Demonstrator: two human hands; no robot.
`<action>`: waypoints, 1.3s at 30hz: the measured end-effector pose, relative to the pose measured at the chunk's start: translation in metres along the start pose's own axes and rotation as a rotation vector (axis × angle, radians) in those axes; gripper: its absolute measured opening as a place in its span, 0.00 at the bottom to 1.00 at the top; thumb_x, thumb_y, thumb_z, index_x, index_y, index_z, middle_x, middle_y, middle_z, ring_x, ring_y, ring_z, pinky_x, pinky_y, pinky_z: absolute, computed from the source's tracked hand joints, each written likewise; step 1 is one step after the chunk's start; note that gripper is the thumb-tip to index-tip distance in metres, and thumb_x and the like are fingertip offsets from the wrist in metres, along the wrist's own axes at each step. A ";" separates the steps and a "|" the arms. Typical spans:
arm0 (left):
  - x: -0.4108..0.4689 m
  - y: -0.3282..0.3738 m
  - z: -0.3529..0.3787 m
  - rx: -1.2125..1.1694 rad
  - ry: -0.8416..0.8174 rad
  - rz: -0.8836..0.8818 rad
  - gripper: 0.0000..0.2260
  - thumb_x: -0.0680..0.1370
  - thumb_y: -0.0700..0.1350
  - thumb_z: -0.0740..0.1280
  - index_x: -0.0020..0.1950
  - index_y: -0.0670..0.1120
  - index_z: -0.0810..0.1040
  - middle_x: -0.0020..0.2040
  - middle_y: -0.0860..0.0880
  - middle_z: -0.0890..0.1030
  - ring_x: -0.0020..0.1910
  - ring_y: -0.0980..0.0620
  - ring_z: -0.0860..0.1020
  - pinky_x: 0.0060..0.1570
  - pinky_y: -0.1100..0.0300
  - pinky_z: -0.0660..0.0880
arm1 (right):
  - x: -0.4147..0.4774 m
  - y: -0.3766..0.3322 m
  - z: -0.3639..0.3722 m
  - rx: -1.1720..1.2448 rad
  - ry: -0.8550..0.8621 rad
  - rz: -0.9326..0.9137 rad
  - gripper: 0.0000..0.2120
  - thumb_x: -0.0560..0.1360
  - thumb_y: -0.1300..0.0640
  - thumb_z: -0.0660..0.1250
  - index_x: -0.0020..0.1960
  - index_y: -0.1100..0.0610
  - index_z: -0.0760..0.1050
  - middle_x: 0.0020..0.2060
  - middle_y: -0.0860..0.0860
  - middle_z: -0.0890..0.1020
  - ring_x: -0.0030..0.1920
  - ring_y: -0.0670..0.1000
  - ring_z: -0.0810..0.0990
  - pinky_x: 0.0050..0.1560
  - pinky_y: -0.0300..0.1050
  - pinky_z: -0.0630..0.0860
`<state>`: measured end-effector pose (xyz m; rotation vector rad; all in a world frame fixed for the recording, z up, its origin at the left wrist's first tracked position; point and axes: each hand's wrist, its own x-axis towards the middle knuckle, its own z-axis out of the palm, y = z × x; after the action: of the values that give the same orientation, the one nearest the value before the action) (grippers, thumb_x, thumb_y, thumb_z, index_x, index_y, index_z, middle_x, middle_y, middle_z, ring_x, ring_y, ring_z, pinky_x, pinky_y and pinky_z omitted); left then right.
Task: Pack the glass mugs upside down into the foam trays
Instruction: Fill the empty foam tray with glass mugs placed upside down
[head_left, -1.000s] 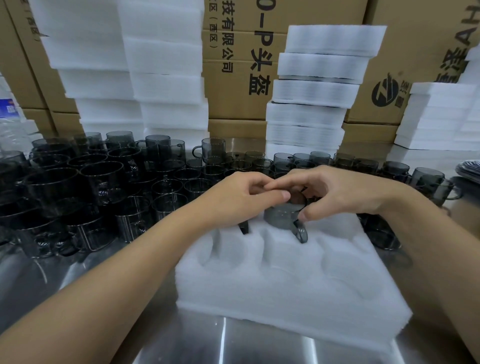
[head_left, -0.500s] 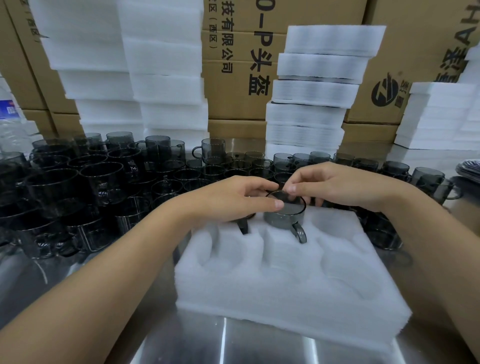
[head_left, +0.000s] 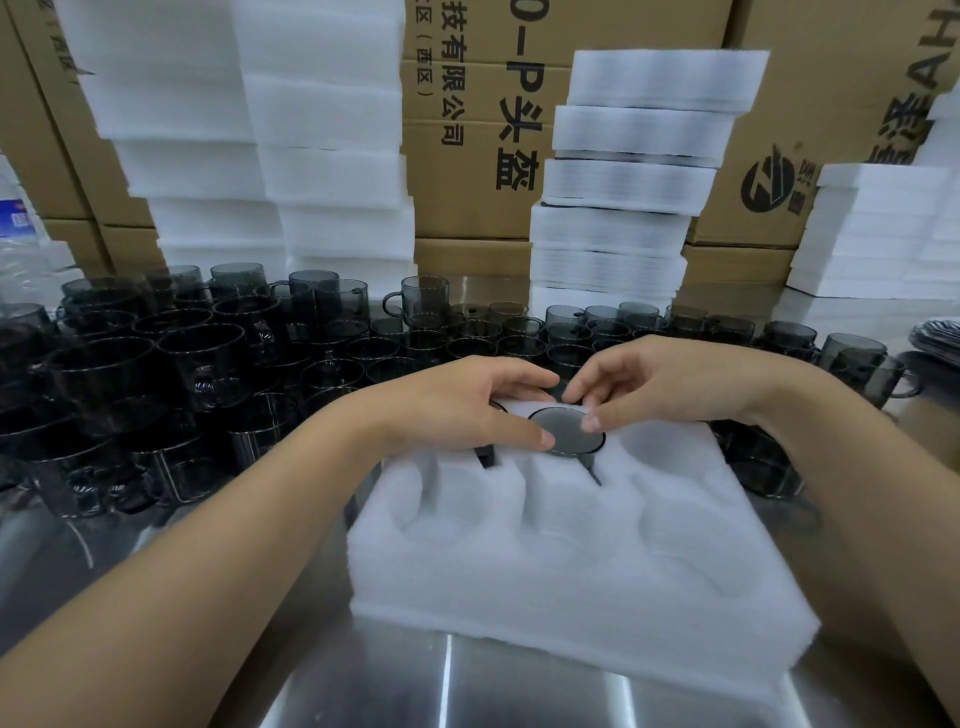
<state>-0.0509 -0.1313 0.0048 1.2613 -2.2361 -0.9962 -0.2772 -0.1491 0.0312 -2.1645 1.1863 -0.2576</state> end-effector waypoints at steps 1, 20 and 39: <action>0.001 -0.001 0.000 0.001 0.007 0.004 0.26 0.73 0.46 0.73 0.69 0.56 0.70 0.61 0.63 0.76 0.58 0.73 0.72 0.52 0.79 0.69 | 0.000 -0.002 0.001 -0.001 0.012 0.000 0.14 0.65 0.45 0.76 0.49 0.42 0.80 0.44 0.43 0.84 0.44 0.40 0.81 0.51 0.39 0.71; -0.011 0.006 -0.003 0.142 -0.079 0.026 0.35 0.62 0.61 0.77 0.66 0.69 0.68 0.59 0.74 0.72 0.57 0.74 0.71 0.54 0.71 0.70 | -0.005 -0.011 0.001 -0.384 0.330 0.437 0.15 0.70 0.50 0.73 0.35 0.62 0.81 0.35 0.59 0.79 0.34 0.50 0.72 0.34 0.42 0.69; -0.002 0.003 0.010 0.184 0.070 0.029 0.31 0.62 0.62 0.77 0.64 0.65 0.73 0.54 0.74 0.74 0.51 0.73 0.74 0.48 0.76 0.68 | -0.023 -0.031 -0.012 -0.252 0.920 0.189 0.14 0.77 0.51 0.61 0.42 0.60 0.78 0.27 0.53 0.80 0.26 0.46 0.75 0.29 0.40 0.65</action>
<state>-0.0576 -0.1242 0.0009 1.3133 -2.3276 -0.7377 -0.2744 -0.1234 0.0627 -2.1559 1.9846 -1.1583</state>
